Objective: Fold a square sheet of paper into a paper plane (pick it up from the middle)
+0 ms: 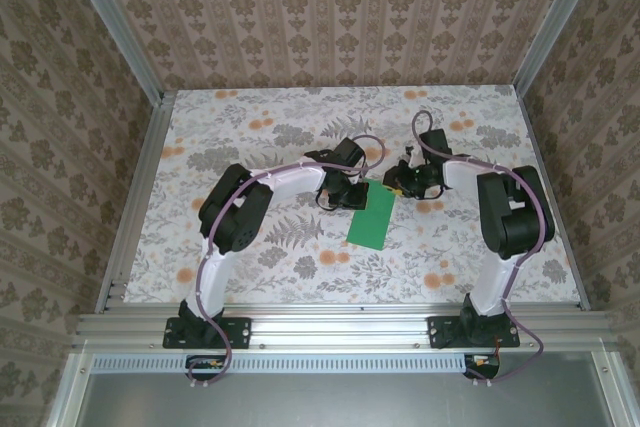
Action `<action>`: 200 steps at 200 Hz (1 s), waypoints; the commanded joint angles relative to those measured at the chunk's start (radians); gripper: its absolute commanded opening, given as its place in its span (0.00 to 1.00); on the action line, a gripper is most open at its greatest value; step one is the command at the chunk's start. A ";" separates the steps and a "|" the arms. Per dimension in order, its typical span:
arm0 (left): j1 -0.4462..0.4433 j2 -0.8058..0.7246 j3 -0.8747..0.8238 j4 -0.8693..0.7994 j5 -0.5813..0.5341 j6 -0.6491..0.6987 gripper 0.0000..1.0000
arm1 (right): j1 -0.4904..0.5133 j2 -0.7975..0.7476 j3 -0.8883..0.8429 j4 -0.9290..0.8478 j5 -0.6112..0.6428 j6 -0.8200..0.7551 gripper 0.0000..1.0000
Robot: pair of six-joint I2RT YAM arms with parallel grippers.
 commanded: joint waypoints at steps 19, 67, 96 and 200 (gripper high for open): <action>-0.003 0.031 -0.008 -0.063 -0.009 0.022 0.00 | -0.013 0.090 0.004 -0.028 0.022 -0.019 0.27; -0.003 0.029 -0.009 -0.068 -0.013 0.022 0.00 | -0.014 0.028 0.060 -0.101 0.043 -0.041 0.27; -0.003 0.031 -0.011 -0.064 -0.013 0.018 0.00 | -0.018 0.046 0.096 -0.094 0.016 -0.036 0.27; -0.004 0.012 -0.004 -0.069 -0.013 0.014 0.00 | -0.034 0.097 0.047 -0.044 -0.016 -0.012 0.28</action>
